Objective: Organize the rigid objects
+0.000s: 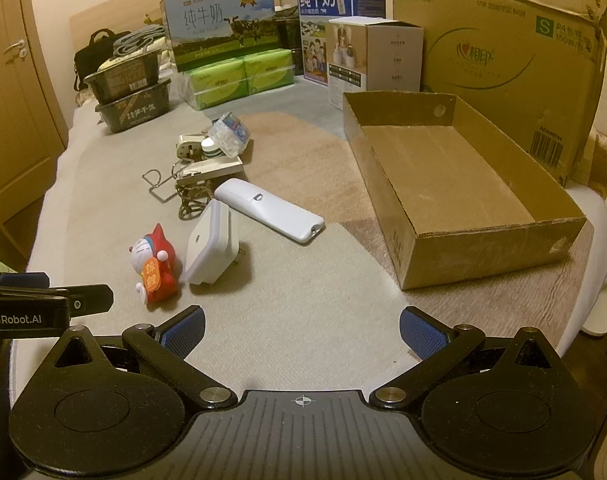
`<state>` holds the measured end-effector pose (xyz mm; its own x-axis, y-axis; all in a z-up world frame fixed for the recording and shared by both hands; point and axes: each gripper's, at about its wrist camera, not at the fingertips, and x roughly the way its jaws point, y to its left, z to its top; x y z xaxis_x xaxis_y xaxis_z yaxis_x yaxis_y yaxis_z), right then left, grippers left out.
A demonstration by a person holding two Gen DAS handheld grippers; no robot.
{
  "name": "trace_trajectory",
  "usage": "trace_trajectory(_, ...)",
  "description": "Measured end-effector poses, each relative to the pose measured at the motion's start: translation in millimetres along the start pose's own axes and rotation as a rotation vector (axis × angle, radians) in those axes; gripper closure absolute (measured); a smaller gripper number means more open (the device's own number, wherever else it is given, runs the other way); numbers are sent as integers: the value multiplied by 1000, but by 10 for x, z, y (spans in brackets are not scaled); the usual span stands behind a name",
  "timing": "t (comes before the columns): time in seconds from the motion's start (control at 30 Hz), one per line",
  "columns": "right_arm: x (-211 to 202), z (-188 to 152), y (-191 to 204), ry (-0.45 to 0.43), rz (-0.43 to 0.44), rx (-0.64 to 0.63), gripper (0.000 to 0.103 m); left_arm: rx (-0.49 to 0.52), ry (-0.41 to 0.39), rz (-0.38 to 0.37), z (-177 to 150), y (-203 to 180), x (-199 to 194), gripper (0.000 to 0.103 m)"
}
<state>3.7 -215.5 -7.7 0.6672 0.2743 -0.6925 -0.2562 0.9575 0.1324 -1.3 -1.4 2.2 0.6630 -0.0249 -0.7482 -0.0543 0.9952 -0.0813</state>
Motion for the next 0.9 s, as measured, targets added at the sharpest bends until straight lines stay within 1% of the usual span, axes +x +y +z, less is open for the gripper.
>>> trace_trajectory(0.33, 30, -17, -6, 7, 0, 3, 0, -2, 5, -3, -32, 42, 25, 8)
trace_trajectory(0.53, 64, -33, -8, 9, 3, 7, 0, 24, 2, -4, -32, 72, 65, 8)
trace_trajectory(0.63, 88, -44, -8, 8, 11, 5, 1, 50, -8, -10, -25, 85, 90, 8)
trace_trajectory(0.7, 114, -48, -3, 7, 19, 3, 1, 76, -16, -27, -18, 99, 116, 10)
trace_trajectory(0.8, 145, -53, 12, 3, 34, -11, 1, 124, -33, -69, 6, 110, 167, 11)
trace_trajectory(0.9, 186, -54, 30, -2, 51, -33, 1, 192, -42, -86, 47, 90, 243, 11)
